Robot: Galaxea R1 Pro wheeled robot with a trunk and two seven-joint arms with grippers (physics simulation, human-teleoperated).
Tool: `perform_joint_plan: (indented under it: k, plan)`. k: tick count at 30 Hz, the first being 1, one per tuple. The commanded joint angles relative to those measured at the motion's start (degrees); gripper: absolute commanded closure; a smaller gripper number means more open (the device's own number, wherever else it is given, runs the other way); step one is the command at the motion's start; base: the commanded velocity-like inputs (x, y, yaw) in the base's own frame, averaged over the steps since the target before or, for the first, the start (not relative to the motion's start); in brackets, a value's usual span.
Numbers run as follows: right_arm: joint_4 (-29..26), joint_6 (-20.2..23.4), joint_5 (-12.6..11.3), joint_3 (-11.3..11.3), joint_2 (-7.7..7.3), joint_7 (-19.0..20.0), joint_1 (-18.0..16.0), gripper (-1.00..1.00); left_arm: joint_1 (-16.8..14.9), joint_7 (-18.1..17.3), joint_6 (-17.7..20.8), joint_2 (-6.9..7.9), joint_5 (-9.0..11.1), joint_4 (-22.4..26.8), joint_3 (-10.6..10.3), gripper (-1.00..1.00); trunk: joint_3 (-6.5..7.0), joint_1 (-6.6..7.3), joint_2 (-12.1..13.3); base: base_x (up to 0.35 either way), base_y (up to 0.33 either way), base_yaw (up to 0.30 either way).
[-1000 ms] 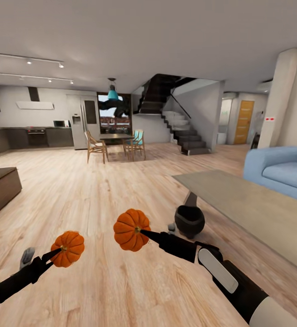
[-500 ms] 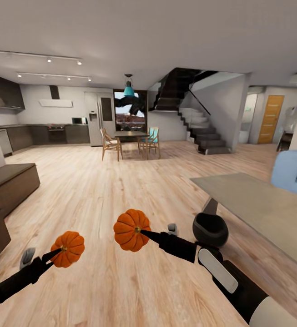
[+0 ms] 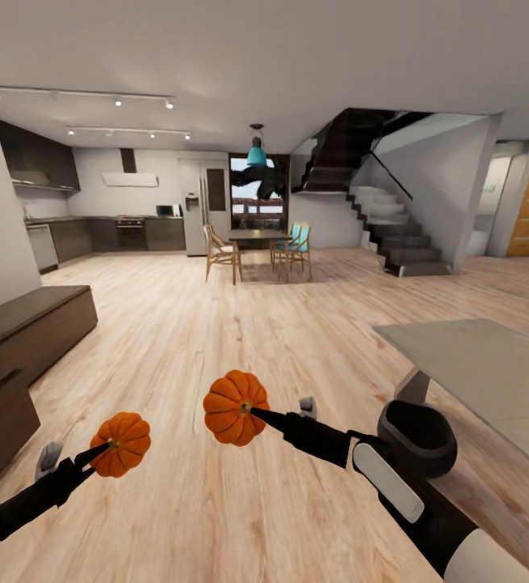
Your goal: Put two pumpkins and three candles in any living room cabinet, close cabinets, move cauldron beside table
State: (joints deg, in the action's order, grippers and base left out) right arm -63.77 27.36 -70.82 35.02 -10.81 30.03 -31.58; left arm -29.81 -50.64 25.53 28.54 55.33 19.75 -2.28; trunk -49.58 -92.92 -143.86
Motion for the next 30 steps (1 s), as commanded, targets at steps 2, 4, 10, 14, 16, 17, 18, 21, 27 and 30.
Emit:
perform_joint_plan:
  k: [2,4,10,14,16,17,18,21,27,30]
  plan:
    - [-0.1,-0.4,-0.9,0.1,-0.07,0.3,-0.1,1.00,-0.1,0.1,0.6,0.03,0.7,0.0,0.0,1.00,-0.10,-0.02,0.0,0.338,0.000,0.058]
    - [-0.1,-1.0,-0.8,0.1,-0.08,0.7,-0.1,1.00,-0.1,0.1,0.5,0.03,0.7,0.0,0.0,1.00,-0.12,-0.02,0.0,0.338,0.000,0.019]
    - [-0.1,-3.8,-0.8,0.4,-0.09,0.8,-0.1,1.00,-0.1,0.1,0.5,0.03,0.7,0.0,0.0,1.00,-0.12,-0.02,0.0,0.337,0.000,0.003]
    - [0.0,-5.0,-0.7,0.4,-0.09,1.0,-0.1,1.00,-0.1,0.1,0.5,0.03,0.7,0.0,0.0,1.00,-0.12,-0.02,0.0,0.338,0.000,0.000]
    - [0.0,-5.6,-0.7,0.4,-0.09,1.0,-0.1,1.00,-0.1,0.1,0.5,0.03,0.7,0.0,0.0,1.00,-0.12,-0.02,0.0,0.338,0.000,0.000]
    - [0.0,-5.7,-0.7,0.4,-0.09,1.0,-0.1,1.00,-0.1,0.1,0.5,0.03,0.7,0.0,0.0,1.00,-0.12,-0.02,0.0,0.338,0.000,0.000]
    - [-0.1,-5.7,-0.7,0.3,-0.09,1.0,-0.1,1.00,-0.1,0.1,0.6,0.03,0.7,0.0,0.0,1.00,-0.12,-0.02,0.0,0.338,0.000,0.000]
    - [-0.1,-5.9,-0.7,0.3,-0.09,1.0,-0.1,1.00,-0.1,0.2,0.5,0.03,0.7,0.0,0.0,1.00,-0.09,-0.02,0.0,0.338,0.000,0.000]
    - [-0.1,-5.9,-0.6,0.3,-0.09,1.0,-0.1,1.00,-0.1,0.2,0.5,0.03,0.7,0.0,0.0,1.00,-0.08,-0.02,0.0,0.337,0.000,0.022]
    - [-0.1,-5.8,-0.6,0.4,-0.09,1.0,-0.1,1.00,-0.1,0.2,0.5,0.03,0.7,0.0,0.0,1.00,-0.08,-0.02,0.0,0.337,0.000,0.212]
